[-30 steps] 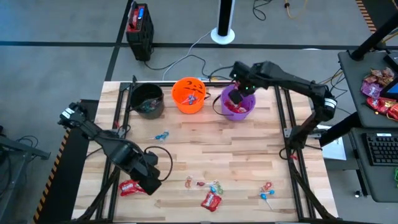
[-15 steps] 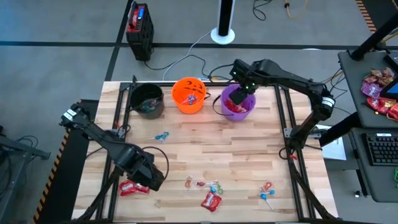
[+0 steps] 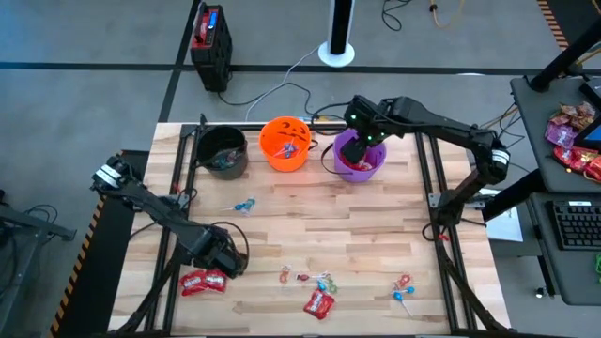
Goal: Sort candy by brand, put in halloween buckets
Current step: Put the red candy into the violet bucket
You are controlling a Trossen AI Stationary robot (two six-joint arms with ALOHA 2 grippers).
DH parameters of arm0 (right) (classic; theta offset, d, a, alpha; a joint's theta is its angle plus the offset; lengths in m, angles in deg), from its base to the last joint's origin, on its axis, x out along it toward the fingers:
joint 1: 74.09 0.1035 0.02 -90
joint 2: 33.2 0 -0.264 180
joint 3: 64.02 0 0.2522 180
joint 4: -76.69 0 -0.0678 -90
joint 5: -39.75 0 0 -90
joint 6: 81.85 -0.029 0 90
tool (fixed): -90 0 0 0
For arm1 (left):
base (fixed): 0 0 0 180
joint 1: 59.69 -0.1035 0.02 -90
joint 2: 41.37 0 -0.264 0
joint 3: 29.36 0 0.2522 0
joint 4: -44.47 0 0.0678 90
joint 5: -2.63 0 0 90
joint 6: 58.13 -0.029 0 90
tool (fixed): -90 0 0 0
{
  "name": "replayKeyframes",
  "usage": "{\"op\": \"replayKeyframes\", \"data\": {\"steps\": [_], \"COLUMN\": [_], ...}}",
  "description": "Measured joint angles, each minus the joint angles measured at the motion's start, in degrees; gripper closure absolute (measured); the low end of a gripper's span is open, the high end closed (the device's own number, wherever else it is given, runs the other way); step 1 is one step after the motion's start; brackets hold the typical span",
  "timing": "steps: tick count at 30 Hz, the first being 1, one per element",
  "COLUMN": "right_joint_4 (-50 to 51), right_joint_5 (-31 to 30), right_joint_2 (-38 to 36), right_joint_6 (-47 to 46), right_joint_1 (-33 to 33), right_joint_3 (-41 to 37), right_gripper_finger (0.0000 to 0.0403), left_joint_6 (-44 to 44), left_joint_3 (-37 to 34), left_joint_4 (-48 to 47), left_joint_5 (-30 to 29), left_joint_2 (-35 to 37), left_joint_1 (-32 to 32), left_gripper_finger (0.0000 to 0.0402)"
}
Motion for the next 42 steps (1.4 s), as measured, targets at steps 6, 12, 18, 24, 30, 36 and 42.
{"op": "replayKeyframes", "data": {"steps": [6, 12, 18, 24, 30, 36, 42], "right_joint_4": [0.12, 0.14, 0.16, 0.16, 0.19, 0.16, -0.16], "right_joint_5": [-0.02, -0.02, -0.02, -0.23, -0.21, -0.05, -0.01], "right_joint_2": [0.28, 0.26, 0.28, 0.28, 0.3, 0.3, 0.3], "right_joint_6": [-0.62, -0.5, -0.44, 0.45, 0.56, 0.88, 1.08], "right_joint_1": [0.62, 0.79, 0.88, 0.88, 0.88, 1.12, 1.5], "right_joint_3": [0.0, 0.0, 0.0, 0.0, 0.0, 0.0, 0.0], "right_gripper_finger": [0.0202, 0.0202, 0.0202, 0.0202, 0.0202, 0.0202, 0.0202], "left_joint_6": [0.84, 1.89, 2.54, 2.56, 6.55, 10.84, 7.85], "left_joint_3": [-7.56, -10.28, -12.03, -6.07, 2.7, 5.52, 8.48], "left_joint_4": [12.34, 13.72, 15.43, 11.14, 5.56, 4.74, 4.87], "left_joint_5": [-0.46, -0.54, 1.39, -0.28, -4.76, -0.07, 0.39], "left_joint_2": [0.0, 0.0, 0.0, 0.0, -1.53, -11.5, -19.35], "left_joint_1": [-0.02, 0.17, 0.33, 0.33, 3.65, 8.73, 9.15], "left_gripper_finger": [0.0231, 0.0242, 0.0244, 0.0244, 0.0244, 0.0244, 0.0244]}}
